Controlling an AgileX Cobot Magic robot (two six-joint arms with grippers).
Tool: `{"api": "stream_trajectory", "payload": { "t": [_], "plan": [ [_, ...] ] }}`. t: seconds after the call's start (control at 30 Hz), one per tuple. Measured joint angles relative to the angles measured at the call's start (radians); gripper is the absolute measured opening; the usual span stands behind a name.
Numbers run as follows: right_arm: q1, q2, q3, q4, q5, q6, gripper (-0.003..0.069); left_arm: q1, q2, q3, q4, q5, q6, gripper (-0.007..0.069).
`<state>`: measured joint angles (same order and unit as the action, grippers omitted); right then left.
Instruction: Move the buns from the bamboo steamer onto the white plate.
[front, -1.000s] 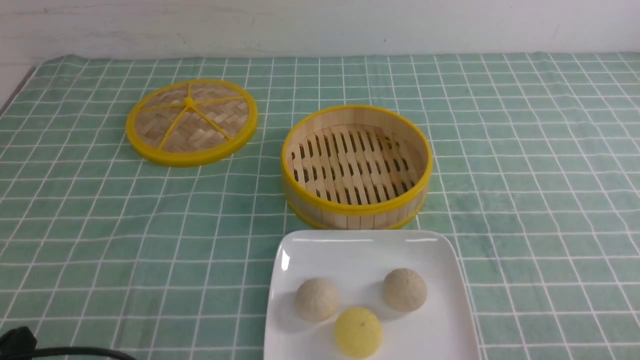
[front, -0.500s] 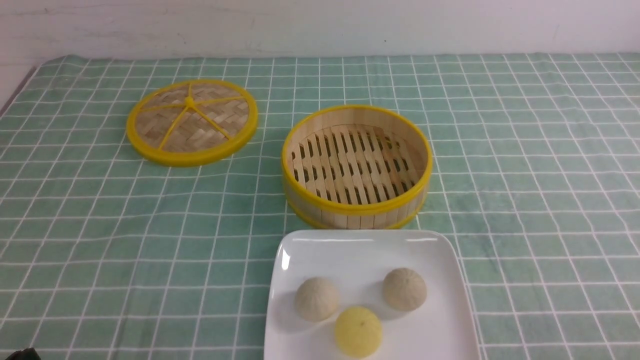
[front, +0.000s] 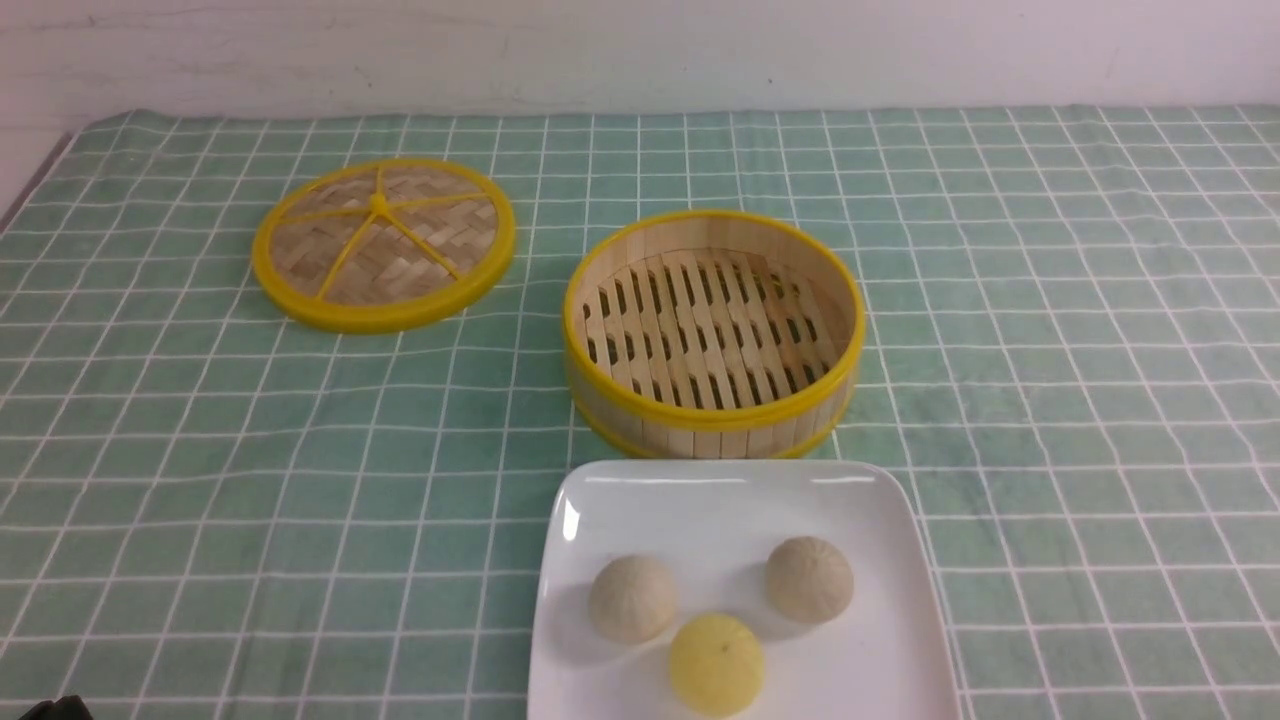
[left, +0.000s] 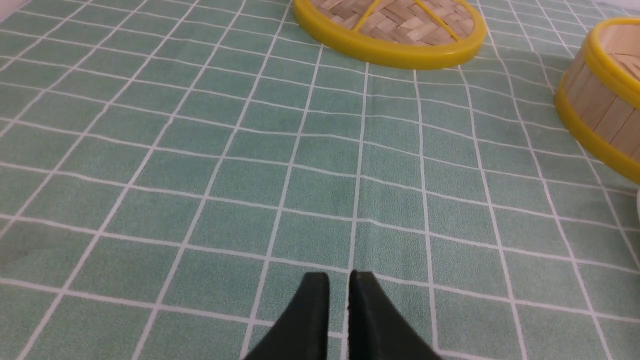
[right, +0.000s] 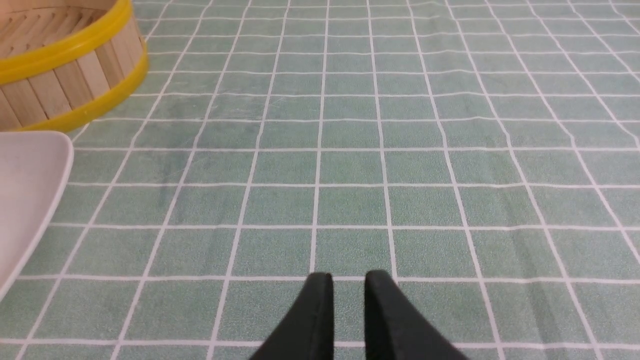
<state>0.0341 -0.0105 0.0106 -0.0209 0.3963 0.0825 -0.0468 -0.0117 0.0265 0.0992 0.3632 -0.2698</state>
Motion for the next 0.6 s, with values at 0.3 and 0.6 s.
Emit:
{"api": "stream_trajectory", "payload": {
  "t": [0.3,0.6],
  "plan": [
    [0.000,0.000,0.000,0.000,0.000,0.000,0.0133,0.000,0.000,0.000,0.000,0.001,0.000,0.0097],
    [0.000,0.000,0.000,0.000,0.000,0.002,0.0143,0.000,0.000,0.000,0.000,0.001,0.000,0.0104]
  ]
}}
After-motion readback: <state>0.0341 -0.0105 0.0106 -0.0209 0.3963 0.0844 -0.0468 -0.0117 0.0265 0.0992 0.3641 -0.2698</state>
